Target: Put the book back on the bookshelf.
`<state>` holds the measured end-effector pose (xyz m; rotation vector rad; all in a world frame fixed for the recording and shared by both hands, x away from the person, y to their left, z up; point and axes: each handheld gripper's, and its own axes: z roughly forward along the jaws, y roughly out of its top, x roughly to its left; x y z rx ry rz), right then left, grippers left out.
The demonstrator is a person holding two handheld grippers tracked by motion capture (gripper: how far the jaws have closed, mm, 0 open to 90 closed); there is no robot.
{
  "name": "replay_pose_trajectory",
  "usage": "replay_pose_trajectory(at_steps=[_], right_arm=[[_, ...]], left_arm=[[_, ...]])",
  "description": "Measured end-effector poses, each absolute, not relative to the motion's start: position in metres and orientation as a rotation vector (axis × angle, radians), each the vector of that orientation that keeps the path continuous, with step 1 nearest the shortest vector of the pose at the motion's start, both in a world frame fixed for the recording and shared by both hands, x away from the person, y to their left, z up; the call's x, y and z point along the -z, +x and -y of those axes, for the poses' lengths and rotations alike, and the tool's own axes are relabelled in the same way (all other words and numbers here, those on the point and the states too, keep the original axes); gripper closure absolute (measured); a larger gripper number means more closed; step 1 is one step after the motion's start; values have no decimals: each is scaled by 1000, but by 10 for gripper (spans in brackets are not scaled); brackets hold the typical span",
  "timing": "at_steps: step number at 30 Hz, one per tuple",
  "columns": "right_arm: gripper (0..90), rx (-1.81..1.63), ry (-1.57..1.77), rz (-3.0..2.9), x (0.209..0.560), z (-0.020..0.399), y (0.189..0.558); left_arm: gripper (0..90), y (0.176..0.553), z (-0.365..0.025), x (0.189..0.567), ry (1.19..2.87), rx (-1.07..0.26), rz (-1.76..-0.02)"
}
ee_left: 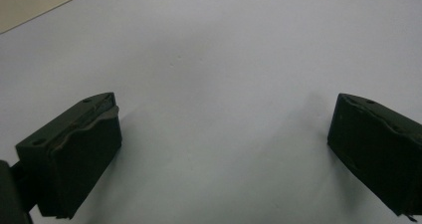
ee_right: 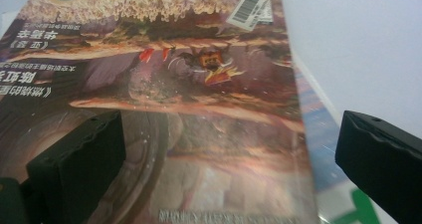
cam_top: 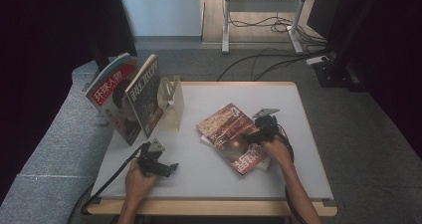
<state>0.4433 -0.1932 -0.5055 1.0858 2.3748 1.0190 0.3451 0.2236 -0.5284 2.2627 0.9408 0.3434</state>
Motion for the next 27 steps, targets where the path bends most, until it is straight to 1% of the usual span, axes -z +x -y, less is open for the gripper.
replay_pose_trajectory(at_steps=[6, 10, 20, 27], right_arm=[[0, -1033, 1100, -2404, 512, 183, 453], [0, -1033, 1151, -2413, 512, 185, 460], [0, -1030, 1102, -2448, 512, 174, 470], [0, -1052, 1037, -2488, 512, 165, 465]], left_arm=[[0, 345, -224, 528, 2263, -344, -940], [0, 345, -224, 528, 2263, -344, -940], [0, 345, -224, 528, 2263, -344, -940], [0, 345, -224, 528, 2263, -344, -941]])
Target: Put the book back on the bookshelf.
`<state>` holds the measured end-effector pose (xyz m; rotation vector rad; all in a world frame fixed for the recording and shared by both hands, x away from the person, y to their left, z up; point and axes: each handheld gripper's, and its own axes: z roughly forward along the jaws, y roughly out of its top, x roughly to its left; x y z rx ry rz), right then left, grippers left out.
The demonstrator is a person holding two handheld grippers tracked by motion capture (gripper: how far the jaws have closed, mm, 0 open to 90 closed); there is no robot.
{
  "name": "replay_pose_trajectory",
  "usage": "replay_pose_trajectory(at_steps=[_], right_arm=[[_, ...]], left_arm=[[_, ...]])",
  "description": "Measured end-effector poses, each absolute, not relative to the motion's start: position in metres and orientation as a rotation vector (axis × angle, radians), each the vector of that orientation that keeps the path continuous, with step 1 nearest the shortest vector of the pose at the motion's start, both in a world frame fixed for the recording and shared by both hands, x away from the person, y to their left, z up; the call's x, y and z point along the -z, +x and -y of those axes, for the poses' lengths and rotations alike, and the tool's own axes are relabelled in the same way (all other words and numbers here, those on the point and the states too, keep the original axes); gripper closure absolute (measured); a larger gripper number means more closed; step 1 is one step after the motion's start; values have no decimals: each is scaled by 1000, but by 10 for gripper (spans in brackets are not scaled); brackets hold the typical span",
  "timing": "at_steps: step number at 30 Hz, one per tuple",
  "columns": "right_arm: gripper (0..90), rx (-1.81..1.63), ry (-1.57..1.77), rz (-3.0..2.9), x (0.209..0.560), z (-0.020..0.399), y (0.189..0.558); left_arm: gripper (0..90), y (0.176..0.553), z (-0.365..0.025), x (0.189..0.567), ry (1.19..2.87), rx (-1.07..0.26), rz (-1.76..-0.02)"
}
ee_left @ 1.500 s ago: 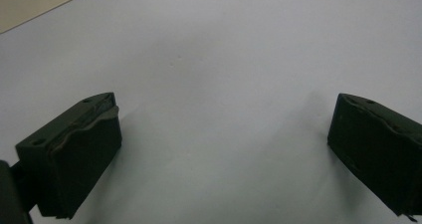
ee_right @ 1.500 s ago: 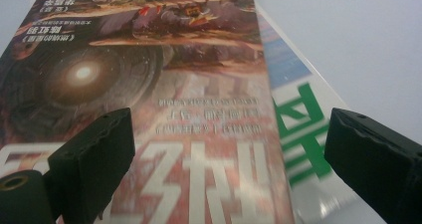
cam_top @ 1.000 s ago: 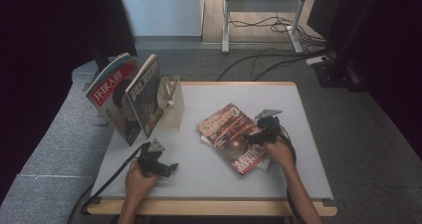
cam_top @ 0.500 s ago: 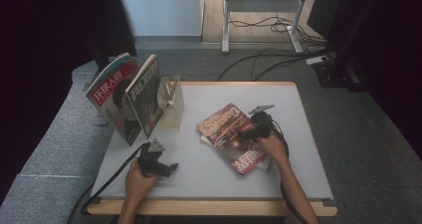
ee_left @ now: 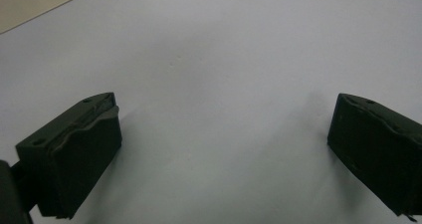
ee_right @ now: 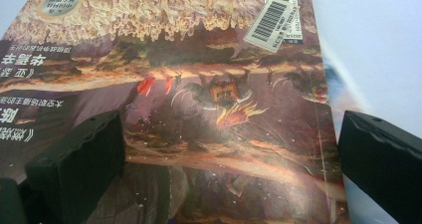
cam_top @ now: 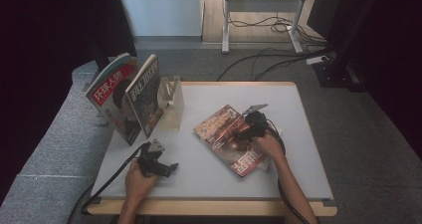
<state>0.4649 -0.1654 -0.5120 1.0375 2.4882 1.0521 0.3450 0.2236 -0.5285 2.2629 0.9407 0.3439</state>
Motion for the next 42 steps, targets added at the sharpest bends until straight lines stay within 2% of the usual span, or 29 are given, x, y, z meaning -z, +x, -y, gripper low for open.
replay_pose_trajectory(at_steps=[28, 35, 42], right_arm=[[0, -1086, 819, -2612, 512, 132, 419], [2, -1123, 858, -2576, 510, 138, 416], [6, -1112, 920, -2493, 506, 163, 404]], left_arm=[[1, 345, -223, 528, 2265, -342, -941], [23, 350, -219, 524, 2278, -293, -909], [15, 360, -202, 516, 2267, -253, -849]])
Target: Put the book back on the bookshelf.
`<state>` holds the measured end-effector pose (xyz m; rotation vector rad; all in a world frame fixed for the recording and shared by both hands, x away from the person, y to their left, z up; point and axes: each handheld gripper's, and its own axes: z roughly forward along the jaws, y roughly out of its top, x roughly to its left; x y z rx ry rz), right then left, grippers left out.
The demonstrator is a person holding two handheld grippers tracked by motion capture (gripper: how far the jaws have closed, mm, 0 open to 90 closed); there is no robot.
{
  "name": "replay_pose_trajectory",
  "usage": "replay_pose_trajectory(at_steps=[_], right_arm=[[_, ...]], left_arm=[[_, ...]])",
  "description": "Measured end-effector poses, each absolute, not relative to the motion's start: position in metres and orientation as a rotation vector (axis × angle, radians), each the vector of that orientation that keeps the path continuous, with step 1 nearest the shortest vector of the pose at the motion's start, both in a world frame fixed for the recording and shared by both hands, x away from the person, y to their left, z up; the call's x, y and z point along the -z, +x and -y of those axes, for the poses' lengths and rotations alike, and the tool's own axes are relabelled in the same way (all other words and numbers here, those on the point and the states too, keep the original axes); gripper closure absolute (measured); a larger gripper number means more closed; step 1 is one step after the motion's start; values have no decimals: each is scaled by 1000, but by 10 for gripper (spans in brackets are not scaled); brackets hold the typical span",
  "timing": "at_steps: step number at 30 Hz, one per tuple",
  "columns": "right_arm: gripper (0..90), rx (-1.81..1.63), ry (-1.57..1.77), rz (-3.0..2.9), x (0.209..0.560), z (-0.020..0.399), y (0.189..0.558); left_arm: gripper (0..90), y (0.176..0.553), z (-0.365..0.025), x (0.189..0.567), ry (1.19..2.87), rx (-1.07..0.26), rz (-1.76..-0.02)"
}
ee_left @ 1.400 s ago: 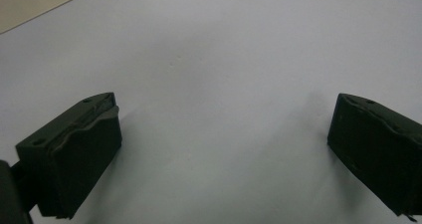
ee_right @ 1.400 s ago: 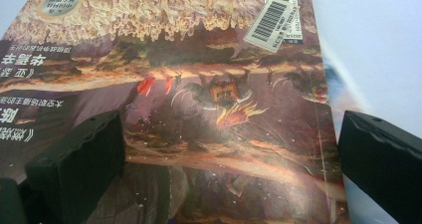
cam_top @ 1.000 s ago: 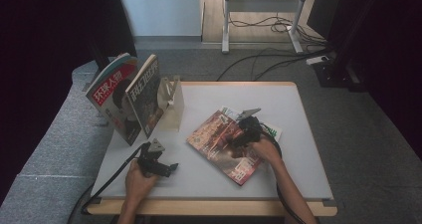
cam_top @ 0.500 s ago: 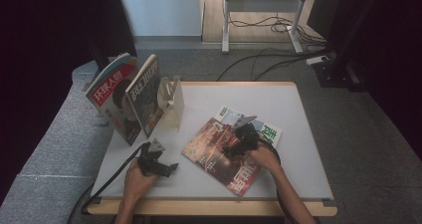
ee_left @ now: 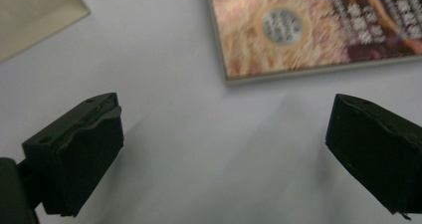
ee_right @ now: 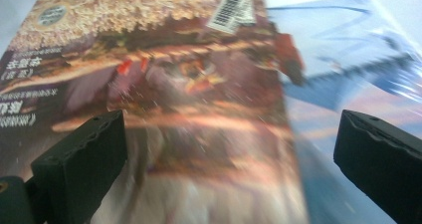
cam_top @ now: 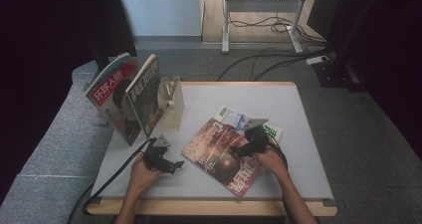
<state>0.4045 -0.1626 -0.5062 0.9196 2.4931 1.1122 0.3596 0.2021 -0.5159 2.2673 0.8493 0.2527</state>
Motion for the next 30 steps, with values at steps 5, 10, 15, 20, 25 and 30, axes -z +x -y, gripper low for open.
replay_pose_trajectory(at_steps=[5, 10, 15, 20, 25, 30], right_arm=[[17, -1095, 942, -2452, 504, 184, 392], [24, -1090, 986, -2395, 504, 208, 381], [25, -1083, 1037, -2337, 503, 233, 368], [24, -1058, 1070, -2296, 503, 251, 355], [23, -1030, 1094, -2277, 509, 261, 345], [23, -1016, 1102, -2269, 514, 265, 337]], left_arm=[[11, 367, -189, 513, 2285, -242, -810], [13, 377, -176, 509, 2285, -228, -781], [15, 384, -163, 504, 2301, -221, -758], [32, 392, -156, 505, 2273, -198, -751], [30, 397, -147, 508, 2322, -193, -738], [36, 401, -144, 516, 2316, -150, -751]])
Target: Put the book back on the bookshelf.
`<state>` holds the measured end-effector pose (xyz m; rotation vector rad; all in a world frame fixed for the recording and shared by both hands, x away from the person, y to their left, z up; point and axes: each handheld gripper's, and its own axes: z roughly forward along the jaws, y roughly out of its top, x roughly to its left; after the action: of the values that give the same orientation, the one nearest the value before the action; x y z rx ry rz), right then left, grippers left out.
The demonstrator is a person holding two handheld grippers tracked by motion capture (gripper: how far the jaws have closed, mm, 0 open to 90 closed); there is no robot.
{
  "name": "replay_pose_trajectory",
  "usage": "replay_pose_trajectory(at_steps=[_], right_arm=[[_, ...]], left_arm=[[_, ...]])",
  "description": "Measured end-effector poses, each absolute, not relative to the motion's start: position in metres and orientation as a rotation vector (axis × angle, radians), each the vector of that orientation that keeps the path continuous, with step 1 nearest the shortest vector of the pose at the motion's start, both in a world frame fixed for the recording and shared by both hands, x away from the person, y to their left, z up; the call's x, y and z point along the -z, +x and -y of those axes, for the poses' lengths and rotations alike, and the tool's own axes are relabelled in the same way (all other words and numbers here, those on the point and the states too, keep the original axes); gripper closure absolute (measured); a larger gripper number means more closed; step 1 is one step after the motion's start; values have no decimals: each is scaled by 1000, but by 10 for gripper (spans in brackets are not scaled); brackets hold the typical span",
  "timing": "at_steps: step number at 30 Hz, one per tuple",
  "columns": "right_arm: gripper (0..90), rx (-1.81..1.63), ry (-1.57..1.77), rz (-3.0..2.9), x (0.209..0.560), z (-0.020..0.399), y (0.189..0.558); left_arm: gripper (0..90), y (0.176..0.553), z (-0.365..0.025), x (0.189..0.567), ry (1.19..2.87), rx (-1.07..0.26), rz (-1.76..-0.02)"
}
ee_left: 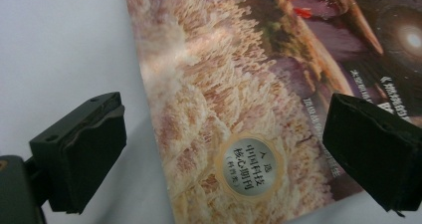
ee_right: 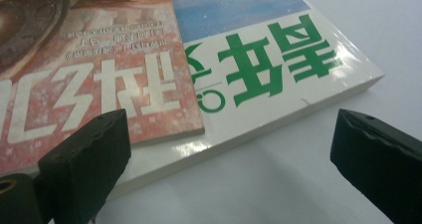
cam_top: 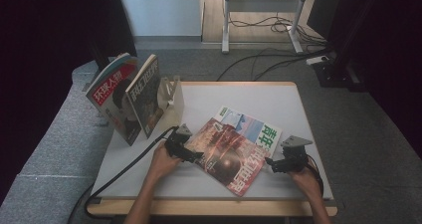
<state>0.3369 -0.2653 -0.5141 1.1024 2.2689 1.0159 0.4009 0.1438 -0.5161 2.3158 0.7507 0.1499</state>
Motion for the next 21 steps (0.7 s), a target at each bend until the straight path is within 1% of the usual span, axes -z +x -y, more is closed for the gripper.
replay_pose_trajectory(at_steps=[3, 6, 7, 9, 14, 21], right_arm=[[23, -1010, 1103, -2268, 516, 265, 336], [22, -999, 1100, -2265, 517, 263, 338], [6, -994, 1101, -2265, 518, 262, 338], [0, -999, 1112, -2261, 518, 262, 339], [0, -1007, 1130, -2267, 518, 263, 343], [9, -1028, 1141, -2235, 516, 259, 352]], left_arm=[[36, 400, -141, 519, 2306, -105, -740], [35, 398, -140, 520, 2304, -110, -746], [35, 398, -140, 520, 2308, -106, -749], [35, 397, -139, 520, 2307, -112, -758], [28, 392, -137, 520, 2319, -144, -769], [10, 385, -134, 519, 2347, -147, -774]])
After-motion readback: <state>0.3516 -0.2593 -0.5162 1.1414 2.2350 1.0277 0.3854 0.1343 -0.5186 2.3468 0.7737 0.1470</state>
